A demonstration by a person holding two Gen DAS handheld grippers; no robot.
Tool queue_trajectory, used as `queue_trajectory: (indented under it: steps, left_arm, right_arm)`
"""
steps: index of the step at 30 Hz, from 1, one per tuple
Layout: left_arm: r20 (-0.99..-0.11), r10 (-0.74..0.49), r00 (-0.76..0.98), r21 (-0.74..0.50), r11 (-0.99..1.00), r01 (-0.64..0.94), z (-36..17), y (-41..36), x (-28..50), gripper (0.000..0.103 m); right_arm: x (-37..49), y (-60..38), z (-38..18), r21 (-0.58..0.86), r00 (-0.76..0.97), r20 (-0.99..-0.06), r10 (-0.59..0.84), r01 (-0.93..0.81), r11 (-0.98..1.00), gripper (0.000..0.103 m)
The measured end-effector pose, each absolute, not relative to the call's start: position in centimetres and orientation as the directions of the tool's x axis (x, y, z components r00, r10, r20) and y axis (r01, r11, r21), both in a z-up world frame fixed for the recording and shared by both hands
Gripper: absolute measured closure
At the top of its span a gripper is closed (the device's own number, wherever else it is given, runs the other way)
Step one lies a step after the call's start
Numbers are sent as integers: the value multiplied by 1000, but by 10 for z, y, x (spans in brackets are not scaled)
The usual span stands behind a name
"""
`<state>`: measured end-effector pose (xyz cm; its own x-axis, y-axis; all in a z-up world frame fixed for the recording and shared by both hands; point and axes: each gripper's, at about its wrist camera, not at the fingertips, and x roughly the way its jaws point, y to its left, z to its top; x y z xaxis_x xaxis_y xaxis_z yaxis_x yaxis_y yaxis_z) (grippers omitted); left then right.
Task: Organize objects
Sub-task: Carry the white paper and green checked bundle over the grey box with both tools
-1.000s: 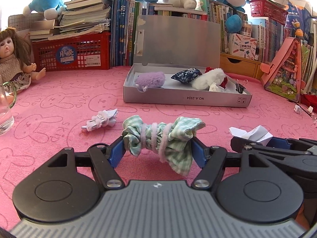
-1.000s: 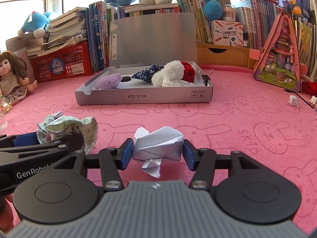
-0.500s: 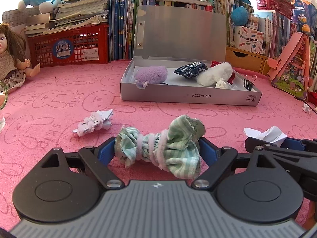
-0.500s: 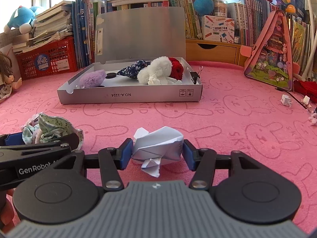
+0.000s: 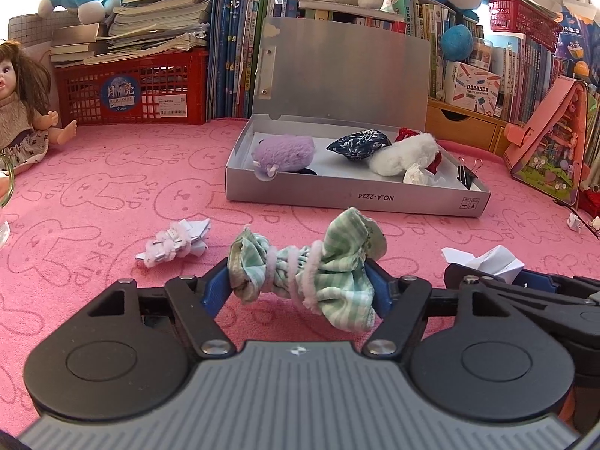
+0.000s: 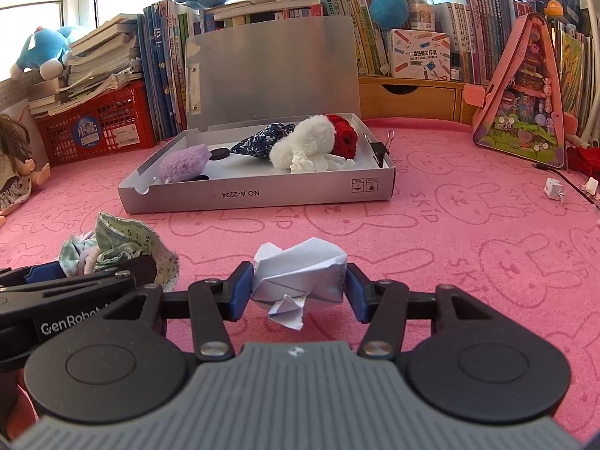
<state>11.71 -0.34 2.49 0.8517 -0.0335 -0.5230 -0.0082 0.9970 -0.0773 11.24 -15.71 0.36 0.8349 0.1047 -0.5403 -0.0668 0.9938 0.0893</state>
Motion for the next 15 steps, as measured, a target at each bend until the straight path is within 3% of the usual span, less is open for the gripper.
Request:
queue_trajectory:
  steps: [15]
  left_arm:
    - [-491, -70, 869, -105, 994, 21, 54, 1, 134, 27]
  right_arm:
    - [131, -170, 24, 150, 840, -520, 155, -88, 985, 43]
